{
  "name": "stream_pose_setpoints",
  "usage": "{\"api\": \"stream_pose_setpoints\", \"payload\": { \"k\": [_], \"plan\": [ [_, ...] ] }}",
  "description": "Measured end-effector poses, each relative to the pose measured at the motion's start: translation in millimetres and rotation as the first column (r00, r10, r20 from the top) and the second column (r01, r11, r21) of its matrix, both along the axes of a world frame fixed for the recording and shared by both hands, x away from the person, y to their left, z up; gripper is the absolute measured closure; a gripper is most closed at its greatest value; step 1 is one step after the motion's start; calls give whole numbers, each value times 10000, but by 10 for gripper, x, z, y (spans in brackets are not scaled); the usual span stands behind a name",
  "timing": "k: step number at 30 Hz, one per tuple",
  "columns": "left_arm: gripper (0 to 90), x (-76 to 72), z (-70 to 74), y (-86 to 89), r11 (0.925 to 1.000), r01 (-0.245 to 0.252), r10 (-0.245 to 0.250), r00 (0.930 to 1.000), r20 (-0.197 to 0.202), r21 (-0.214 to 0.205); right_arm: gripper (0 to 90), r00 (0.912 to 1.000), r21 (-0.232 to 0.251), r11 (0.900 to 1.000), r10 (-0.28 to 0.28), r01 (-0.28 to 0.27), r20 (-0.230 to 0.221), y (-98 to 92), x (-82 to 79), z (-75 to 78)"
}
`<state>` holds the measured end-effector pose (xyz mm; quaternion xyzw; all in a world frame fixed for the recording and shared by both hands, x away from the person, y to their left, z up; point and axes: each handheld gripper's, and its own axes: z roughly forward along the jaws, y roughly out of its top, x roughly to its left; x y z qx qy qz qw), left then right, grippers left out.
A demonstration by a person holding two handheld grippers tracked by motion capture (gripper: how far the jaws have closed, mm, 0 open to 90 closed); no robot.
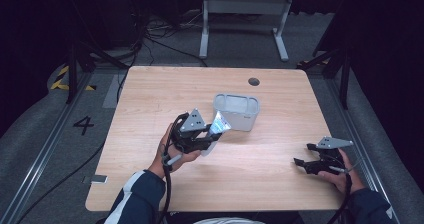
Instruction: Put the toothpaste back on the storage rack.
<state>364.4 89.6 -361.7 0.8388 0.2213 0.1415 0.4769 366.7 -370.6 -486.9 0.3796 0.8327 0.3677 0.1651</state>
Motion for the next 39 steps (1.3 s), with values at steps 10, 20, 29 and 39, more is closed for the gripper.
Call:
{"api": "stream_pose_setpoints", "payload": {
  "k": [10, 20, 29, 39],
  "plan": [
    [651, 9, 170, -1, 9983, 15, 1, 9996, 275, -578, 151, 10000, -9, 10000, -8, 8, -2, 0, -1, 0],
    [650, 99, 357, -88, 9940, -156, 244, 9964, 806, -1087, 151, 10000, -15, 10000, -7, 7, 1, -2, -2, 0],
    [650, 335, 450, -126, 9785, -407, 630, 9925, 1050, -2022, 151, 10000, -14, 10000, -9, 9, -9, -2, -3, 0],
    [650, 554, 486, -215, 9676, -462, 781, 9897, 1204, -2483, 151, 10000, 22, 10000, -24, 24, -25, -1, -5, 1]
  ]
}}
